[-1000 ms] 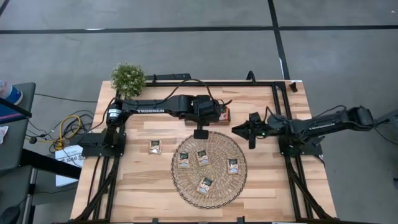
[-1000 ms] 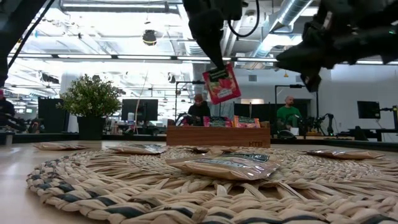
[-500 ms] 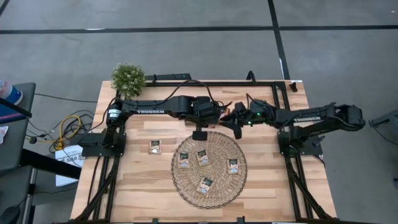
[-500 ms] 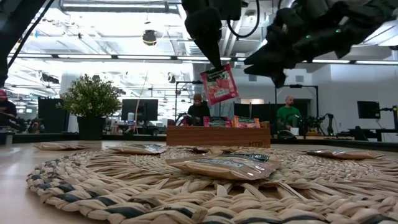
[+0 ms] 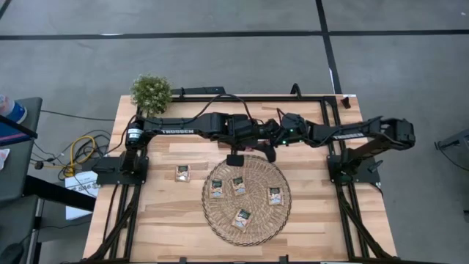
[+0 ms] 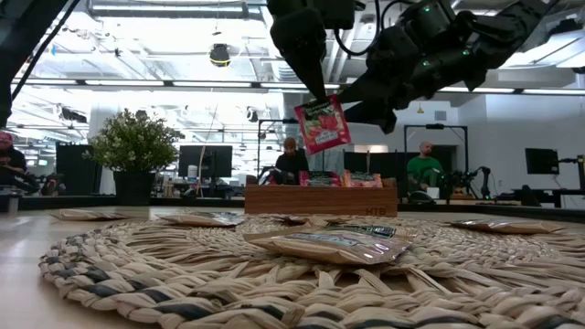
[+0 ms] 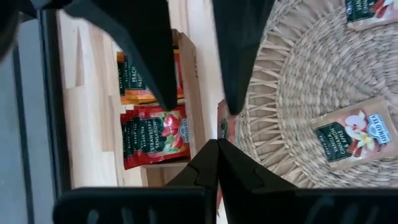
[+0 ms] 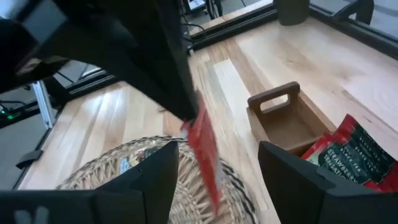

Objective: Pick & Place Tea
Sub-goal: Put the red tea bag in the middle of the wooden organizer

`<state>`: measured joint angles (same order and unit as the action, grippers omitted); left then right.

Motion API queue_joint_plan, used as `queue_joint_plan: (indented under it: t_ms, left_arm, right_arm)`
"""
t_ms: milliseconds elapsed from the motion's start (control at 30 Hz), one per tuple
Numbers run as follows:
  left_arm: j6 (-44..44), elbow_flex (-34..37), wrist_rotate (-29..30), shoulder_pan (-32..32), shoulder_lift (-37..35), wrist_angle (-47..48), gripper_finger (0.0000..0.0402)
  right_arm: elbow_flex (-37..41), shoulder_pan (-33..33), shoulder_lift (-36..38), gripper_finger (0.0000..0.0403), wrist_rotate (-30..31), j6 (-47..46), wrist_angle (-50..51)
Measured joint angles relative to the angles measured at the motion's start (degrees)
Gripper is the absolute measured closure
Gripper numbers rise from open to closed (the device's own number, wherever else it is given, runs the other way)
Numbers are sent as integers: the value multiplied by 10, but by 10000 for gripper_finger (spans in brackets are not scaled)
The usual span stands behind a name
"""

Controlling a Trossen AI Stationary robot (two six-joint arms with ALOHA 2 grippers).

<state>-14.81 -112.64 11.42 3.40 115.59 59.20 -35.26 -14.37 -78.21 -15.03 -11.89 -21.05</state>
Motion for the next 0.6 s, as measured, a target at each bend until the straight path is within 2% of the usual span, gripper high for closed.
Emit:
queue_joint_plan:
  t_ms: [400,600]
  left_arm:
    - [-3,0,-4,0,0,-7,401]
    - [-9,0,-3,0,0,-15,401]
  right_arm:
    - [-22,1,-18,218,-1,14,1]
    - [-22,1,-18,264,-1,15,11]
